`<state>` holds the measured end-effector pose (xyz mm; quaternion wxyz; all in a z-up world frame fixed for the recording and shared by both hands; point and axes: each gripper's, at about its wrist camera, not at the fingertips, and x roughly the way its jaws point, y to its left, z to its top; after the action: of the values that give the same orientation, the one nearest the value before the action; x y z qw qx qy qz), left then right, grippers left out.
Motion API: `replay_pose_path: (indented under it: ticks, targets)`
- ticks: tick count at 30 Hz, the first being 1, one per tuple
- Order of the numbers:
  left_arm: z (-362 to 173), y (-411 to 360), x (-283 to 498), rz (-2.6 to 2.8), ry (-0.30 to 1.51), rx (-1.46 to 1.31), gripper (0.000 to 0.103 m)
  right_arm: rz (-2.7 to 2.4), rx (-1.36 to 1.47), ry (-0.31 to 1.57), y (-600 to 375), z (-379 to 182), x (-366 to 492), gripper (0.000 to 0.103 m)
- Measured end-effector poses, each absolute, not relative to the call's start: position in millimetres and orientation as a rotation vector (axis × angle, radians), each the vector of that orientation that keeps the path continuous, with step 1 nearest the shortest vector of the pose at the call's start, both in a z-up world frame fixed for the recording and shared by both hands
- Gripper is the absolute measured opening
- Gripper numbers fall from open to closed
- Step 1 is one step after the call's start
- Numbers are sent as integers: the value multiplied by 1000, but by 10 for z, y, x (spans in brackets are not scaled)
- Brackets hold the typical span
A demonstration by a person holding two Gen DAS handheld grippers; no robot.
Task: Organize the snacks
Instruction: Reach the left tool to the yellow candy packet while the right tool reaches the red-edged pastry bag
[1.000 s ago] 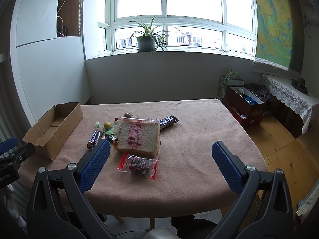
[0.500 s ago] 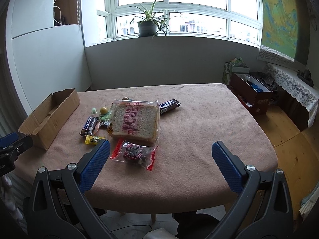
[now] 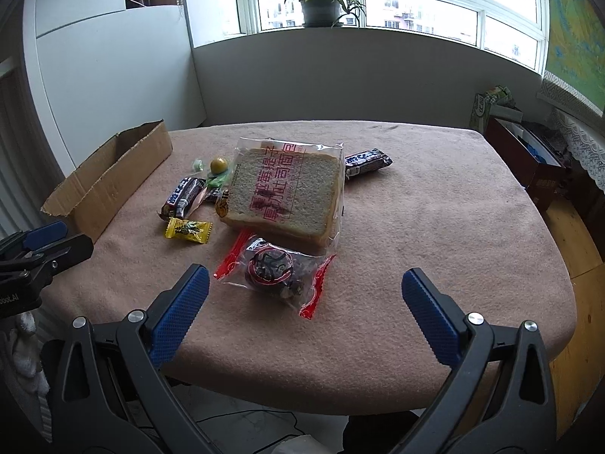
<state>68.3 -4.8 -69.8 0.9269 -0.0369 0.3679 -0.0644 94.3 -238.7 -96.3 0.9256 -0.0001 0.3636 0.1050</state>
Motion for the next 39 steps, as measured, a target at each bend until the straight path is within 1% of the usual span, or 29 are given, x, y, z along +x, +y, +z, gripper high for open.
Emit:
replay_pose_path:
  ticks: [8, 10, 14, 15, 16, 17, 23, 25, 29, 31, 34, 38, 39]
  targets:
    - [-888, -134, 982, -195, 821, -118, 87, 297, -18, 792, -2355, -1066, 1168, 103]
    - [-913, -164, 1064, -210, 829, -125, 83, 304, -17, 799, -2358, -1095, 1195, 103]
    - [-1002, -204, 1236, -227, 857, -151, 82, 308, -18, 812, -2340, -1172, 1236, 103]
    - [-1035, -207, 1278, -230, 869, -162, 78, 310, -17, 816, -2334, -1189, 1244, 103]
    - [-1062, -210, 1312, -234, 879, -173, 71, 311, -17, 818, -2326, -1202, 1253, 103]
    - [-1092, -212, 1343, -234, 889, -180, 69, 311, -18, 819, -2321, -1213, 1258, 103]
    - [-1212, -254, 1429, -237, 915, -199, 68, 316, -45, 816, -2251, -1255, 1309, 102]
    - [-1241, -256, 1467, -235, 919, -208, 64, 319, -35, 822, -2246, -1272, 1337, 102]
    - [-1243, -261, 1515, -233, 915, -221, 62, 325, -22, 830, -2221, -1322, 1392, 102]
    - [-1245, -263, 1540, -232, 914, -223, 56, 329, -30, 835, -2187, -1348, 1412, 101]
    - [-1255, -267, 1563, -234, 912, -220, 50, 335, -40, 853, -2142, -1396, 1443, 92]
    - [-1266, -255, 1569, -227, 908, -221, 45, 330, -36, 868, -2139, -1450, 1465, 91]
    - [-1264, -255, 1571, -223, 908, -220, 41, 329, -32, 870, -2141, -1456, 1468, 91]
